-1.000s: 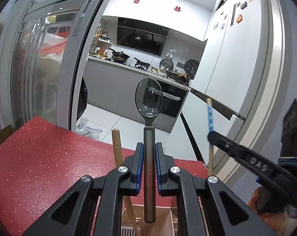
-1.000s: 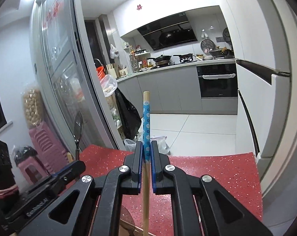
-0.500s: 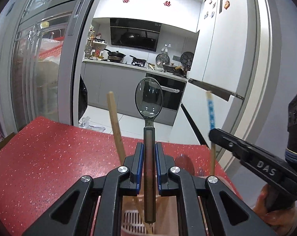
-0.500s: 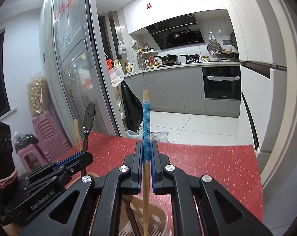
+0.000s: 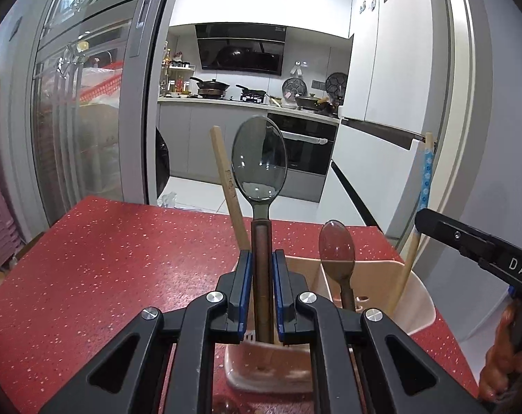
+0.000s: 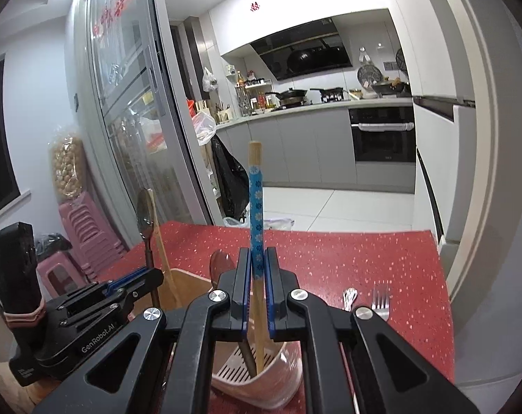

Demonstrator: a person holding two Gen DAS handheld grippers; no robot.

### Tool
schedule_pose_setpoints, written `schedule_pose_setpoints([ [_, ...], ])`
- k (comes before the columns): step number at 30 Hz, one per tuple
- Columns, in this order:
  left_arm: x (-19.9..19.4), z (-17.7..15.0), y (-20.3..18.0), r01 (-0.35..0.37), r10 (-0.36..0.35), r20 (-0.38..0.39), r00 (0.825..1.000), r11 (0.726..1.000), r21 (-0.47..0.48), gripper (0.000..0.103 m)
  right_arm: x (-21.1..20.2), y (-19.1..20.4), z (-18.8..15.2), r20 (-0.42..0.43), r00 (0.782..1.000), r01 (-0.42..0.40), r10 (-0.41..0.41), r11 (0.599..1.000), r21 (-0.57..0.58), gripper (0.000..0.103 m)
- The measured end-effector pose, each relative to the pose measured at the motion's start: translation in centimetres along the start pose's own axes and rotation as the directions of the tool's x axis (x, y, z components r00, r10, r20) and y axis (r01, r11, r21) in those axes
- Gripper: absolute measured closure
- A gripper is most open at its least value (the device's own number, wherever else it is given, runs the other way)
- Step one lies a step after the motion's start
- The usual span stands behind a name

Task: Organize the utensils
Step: 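Lower the chopstick into the caddy with the right tool while the left lowers the spoon, then open both tools and pull them back toward the remaining utensils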

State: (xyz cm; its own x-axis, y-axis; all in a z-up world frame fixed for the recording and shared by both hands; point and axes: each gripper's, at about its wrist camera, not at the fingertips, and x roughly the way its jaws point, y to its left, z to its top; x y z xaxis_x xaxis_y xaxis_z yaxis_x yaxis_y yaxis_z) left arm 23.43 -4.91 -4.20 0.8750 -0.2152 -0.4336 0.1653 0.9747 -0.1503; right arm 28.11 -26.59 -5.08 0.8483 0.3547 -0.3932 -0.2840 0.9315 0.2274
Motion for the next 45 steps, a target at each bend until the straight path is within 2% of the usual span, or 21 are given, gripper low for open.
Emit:
schedule_pose_setpoints([
  [12,-0.8,-0.1,0.1,-0.051,0.051,-0.033,0.998,0.999,0.013,0.068,-0.2,-0.9,-1.2,-0.12,0.992,-0.019,0.028,0.997,0.072,0.093],
  [14,-0.6,0.1,0.2,-0.055,0.056,-0.05,0.997,0.998,0.017,0.04,-0.3,-1.0,-1.3,-0.127,0.992,-0.014,0.024,0.997,0.08,0.088],
  [15,-0.5,0.2,0.2,-0.065,0.066,-0.057,0.996,0.998,0.021,0.013,-0.5,-1.2,-1.3,-0.13,0.991,-0.012,0.022,0.996,0.083,0.085],
  [16,-0.5,0.3,0.2,-0.074,0.075,-0.051,0.996,0.997,0.024,0.004,-0.7,-1.2,-1.3,-0.13,0.991,-0.01,0.021,0.996,0.084,0.078],
  [17,-0.7,0.3,0.2,-0.073,0.075,-0.044,0.996,0.997,0.026,0.004,-0.9,-1.2,-1.2,-0.129,0.991,-0.01,0.021,0.996,0.084,0.071],
  [21,-1.0,0.5,0.5,-0.066,0.067,-0.067,0.996,0.998,0.014,0.004,-1.9,-1.1,-1.0,-0.125,0.992,-0.016,0.027,0.996,0.09,0.059],
  [23,-1.5,0.4,0.9,-0.062,0.062,-0.072,0.995,0.998,0.007,0.004,-2.7,-1.0,-0.9,-0.124,0.991,-0.026,0.038,0.994,0.104,0.047],
  [24,-2.0,0.3,1.0,-0.062,0.062,-0.073,0.995,0.998,0.005,0.0,-2.9,-1.0,-0.8,-0.124,0.991,-0.03,0.043,0.994,0.108,0.043],
  [26,-2.8,0.0,1.2,-0.08,0.081,-0.077,0.994,0.997,0.01,0.0,-3.5,-0.7,-1.0,-0.13,0.99,-0.042,0.057,0.992,0.117,0.026],
  [27,-3.4,-0.3,1.4,-0.086,0.087,-0.082,0.993,0.996,0.015,0.0,-4.0,-0.5,-1.3,-0.137,0.989,-0.044,0.061,0.992,0.121,0.022],
  [30,-4.5,-1.2,2.2,-0.101,0.102,-0.121,0.987,0.995,0.016,0.0,-5.0,0.0,-2.3,-0.152,0.986,-0.046,0.066,0.99,0.134,0.016],
  [33,-5.6,-2.8,3.5,-0.122,0.12,-0.176,0.977,0.993,0.0,0.0,-5.7,0.1,-3.4,-0.18,0.981,-0.036,0.066,0.986,0.165,0.0],
  [39,-6.7,-7.2,5.4,-0.179,0.165,-0.306,0.937,0.984,-0.018,0.0,-6.7,1.6,-6.7,-0.293,0.953,-0.021,0.076,0.982,0.187,0.0],
  [41,-6.8,-8.4,5.8,-0.2,0.183,-0.335,0.924,0.98,-0.015,0.0,-6.8,2.6,-8.1,-0.343,0.938,0.003,0.056,0.986,0.169,0.0],
  [45,-6.2,-10.8,6.0,-0.192,0.171,-0.418,0.892,0.981,-0.009,0.0,-6.5,3.8,-10.6,-0.43,0.902,0.026,0.041,0.989,0.148,0.0],
])
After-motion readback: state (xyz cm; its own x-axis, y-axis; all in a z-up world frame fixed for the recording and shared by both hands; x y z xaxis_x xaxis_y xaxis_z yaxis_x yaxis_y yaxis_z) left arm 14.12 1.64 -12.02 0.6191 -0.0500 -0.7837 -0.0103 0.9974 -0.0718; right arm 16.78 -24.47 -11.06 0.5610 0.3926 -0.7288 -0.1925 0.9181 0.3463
